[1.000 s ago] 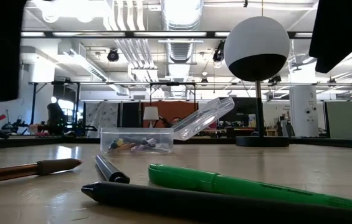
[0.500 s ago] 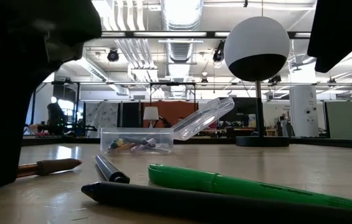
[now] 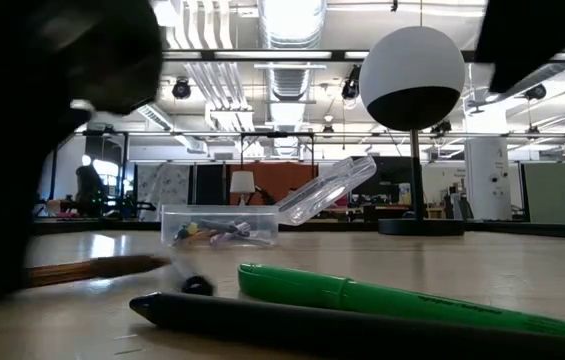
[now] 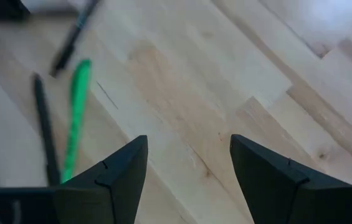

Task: Pick & place school supplies into a supply box
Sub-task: Put the brown pen into the transparent supply box, then put the green pen into the transparent supply box

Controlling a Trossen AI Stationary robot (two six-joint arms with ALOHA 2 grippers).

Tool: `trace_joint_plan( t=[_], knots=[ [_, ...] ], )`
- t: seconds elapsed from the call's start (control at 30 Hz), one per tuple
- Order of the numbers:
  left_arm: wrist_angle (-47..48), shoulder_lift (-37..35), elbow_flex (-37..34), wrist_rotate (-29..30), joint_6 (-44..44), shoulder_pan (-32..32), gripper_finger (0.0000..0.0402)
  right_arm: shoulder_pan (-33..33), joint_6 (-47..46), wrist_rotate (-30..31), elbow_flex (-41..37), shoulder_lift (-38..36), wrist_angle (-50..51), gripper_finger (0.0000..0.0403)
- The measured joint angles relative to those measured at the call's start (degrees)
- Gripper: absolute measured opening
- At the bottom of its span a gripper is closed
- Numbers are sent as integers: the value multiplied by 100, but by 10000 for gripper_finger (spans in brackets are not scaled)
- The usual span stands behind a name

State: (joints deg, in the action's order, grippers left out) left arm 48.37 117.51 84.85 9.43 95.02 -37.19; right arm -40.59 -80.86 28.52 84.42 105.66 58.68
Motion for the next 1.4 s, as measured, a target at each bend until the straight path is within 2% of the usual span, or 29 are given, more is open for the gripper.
trace_joint_plan(
  t=[0.17,0.3,0.43,0.53,0.7,0.8,1.0,1.2,1.3,1.4],
  knots=[
    [-48,-771,-183,1212,316,43,7,-20,-350,686,201,-258,146,221],
    [-252,-1598,-809,2014,497,236,7,-59,-419,1290,431,-580,114,221],
    [-1441,-2634,-1794,2754,317,909,7,-82,-424,1673,537,-937,115,221],
    [-2540,-3131,-2536,2629,-253,1559,7,-30,-386,1669,531,-1114,111,221],
    [-3004,-3523,-3145,1795,-1124,2658,7,-25,-409,1668,501,-1190,110,221],
    [-2974,-3494,-3268,1440,-1353,3015,9,-31,-505,1631,450,-1161,109,221],
    [-2935,-3495,-3539,1105,-1246,3259,52,-8,-942,1299,340,-971,315,221],
    [-2970,-3495,-3746,841,-1204,3236,101,62,-911,630,325,-715,367,221],
    [-2956,-3525,-3660,878,-1194,3143,121,69,-743,280,325,-606,328,221],
    [-2978,-3618,-3299,1219,-1444,2685,128,63,-424,-176,325,-421,131,221]
  ],
)
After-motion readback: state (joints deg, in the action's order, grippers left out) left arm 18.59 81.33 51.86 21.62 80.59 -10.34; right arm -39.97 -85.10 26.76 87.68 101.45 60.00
